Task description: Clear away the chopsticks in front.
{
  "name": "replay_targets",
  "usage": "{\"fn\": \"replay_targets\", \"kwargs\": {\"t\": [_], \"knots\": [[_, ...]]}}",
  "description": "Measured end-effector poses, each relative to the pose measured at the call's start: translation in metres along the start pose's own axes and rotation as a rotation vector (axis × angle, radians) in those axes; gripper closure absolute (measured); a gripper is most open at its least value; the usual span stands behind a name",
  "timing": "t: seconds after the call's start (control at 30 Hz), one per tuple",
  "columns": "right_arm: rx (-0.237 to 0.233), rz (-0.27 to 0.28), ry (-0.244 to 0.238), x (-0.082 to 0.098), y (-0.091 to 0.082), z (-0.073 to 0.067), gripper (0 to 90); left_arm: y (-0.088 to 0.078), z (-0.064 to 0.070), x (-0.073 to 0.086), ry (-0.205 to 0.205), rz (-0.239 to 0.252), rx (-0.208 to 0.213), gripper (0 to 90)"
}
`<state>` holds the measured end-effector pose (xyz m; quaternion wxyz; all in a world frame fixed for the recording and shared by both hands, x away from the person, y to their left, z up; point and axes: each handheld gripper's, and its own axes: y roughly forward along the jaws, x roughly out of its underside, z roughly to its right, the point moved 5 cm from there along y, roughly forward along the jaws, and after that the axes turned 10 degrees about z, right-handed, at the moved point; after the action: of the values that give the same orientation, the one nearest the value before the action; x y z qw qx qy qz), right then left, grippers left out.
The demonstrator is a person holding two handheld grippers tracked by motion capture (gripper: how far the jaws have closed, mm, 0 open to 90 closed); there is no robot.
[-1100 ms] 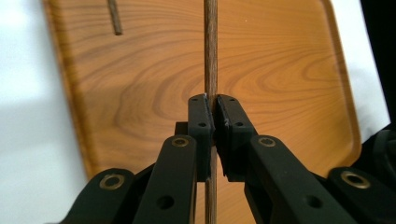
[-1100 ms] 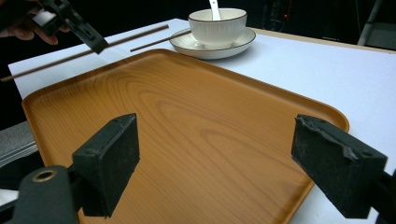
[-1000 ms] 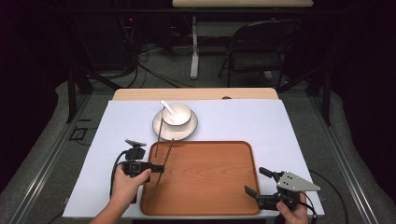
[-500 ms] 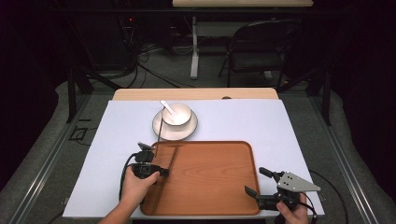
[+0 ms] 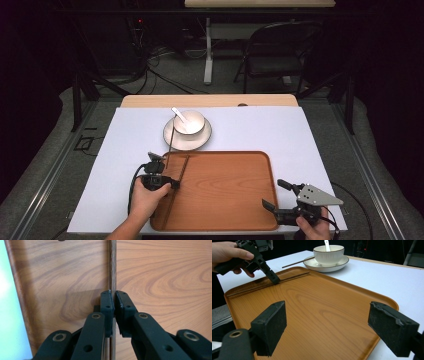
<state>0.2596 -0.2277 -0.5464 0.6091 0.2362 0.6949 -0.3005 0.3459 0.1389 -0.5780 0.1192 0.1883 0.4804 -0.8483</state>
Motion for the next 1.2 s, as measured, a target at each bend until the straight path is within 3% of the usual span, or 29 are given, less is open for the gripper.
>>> {"fn": "replay_targets", "kwargs": {"t": [0.63,0.83,1.07,1.2], "knots": [[0.0,0.001,-0.002,0.0,0.0,0.0,15.1,-0.001,0.002,-0.001,-0.008,0.004,0.033,80.6],[0.0,0.001,-0.002,0.0,0.0,0.0,15.1,-0.014,0.005,-0.008,-0.004,0.041,0.063,75.1],[0.0,0.001,-0.002,0.0,0.0,0.0,15.1,-0.035,0.004,-0.027,0.011,0.125,0.088,65.1],[0.0,-0.001,0.0,0.0,0.0,0.0,15.1,-0.042,0.001,-0.039,0.044,0.188,0.073,60.0]]}}
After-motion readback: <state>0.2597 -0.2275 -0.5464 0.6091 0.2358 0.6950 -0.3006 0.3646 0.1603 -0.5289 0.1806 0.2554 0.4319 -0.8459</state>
